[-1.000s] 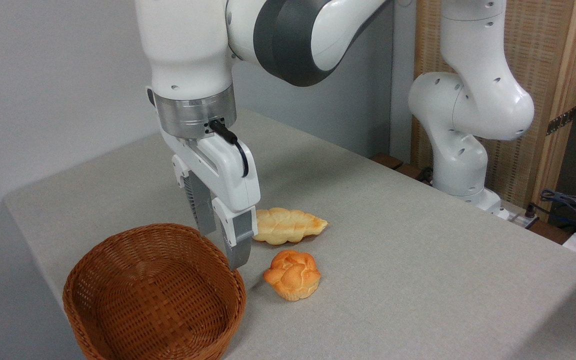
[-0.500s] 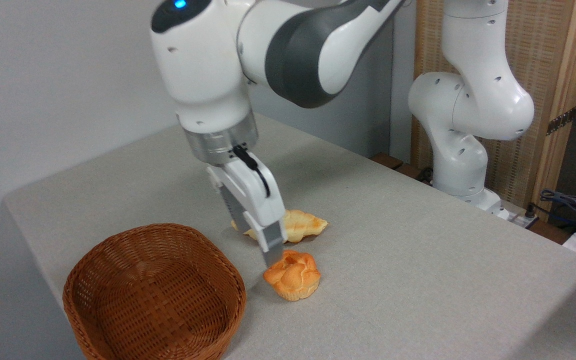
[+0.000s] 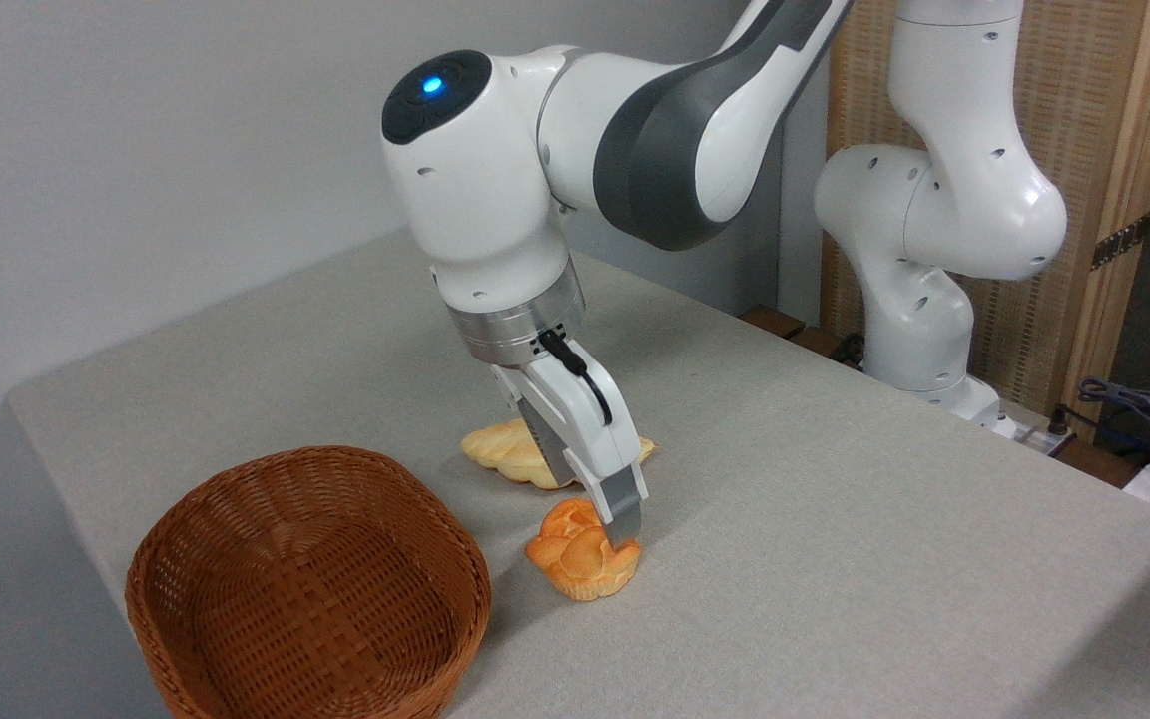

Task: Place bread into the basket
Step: 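Close the gripper on the round orange bun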

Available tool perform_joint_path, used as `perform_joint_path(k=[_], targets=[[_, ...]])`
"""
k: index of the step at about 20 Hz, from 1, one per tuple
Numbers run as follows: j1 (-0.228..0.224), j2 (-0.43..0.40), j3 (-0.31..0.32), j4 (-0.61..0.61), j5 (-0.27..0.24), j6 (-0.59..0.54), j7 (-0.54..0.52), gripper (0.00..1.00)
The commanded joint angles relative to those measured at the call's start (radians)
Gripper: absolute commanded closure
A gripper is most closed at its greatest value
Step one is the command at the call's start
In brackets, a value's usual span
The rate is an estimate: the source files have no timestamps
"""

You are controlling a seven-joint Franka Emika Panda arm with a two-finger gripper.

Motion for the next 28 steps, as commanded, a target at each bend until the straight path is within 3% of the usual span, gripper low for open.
perform_joint_path(k=[1, 5, 12, 14, 18, 28], targets=[[-0.002, -0.011, 0.007, -0.025, 0.011, 0.056, 0.020, 0.00], [-0.007, -0.002, 0.002, -0.071, 0.066, 0.071, 0.018, 0.00], [-0.007, 0.004, 0.001, -0.073, 0.068, 0.087, 0.012, 0.04], [-0.007, 0.007, -0.003, -0.073, 0.068, 0.088, 0.012, 0.16], [-0.007, 0.012, -0.004, -0.071, 0.059, 0.094, 0.012, 0.55], [-0.007, 0.015, -0.007, -0.070, 0.057, 0.104, 0.017, 0.57]])
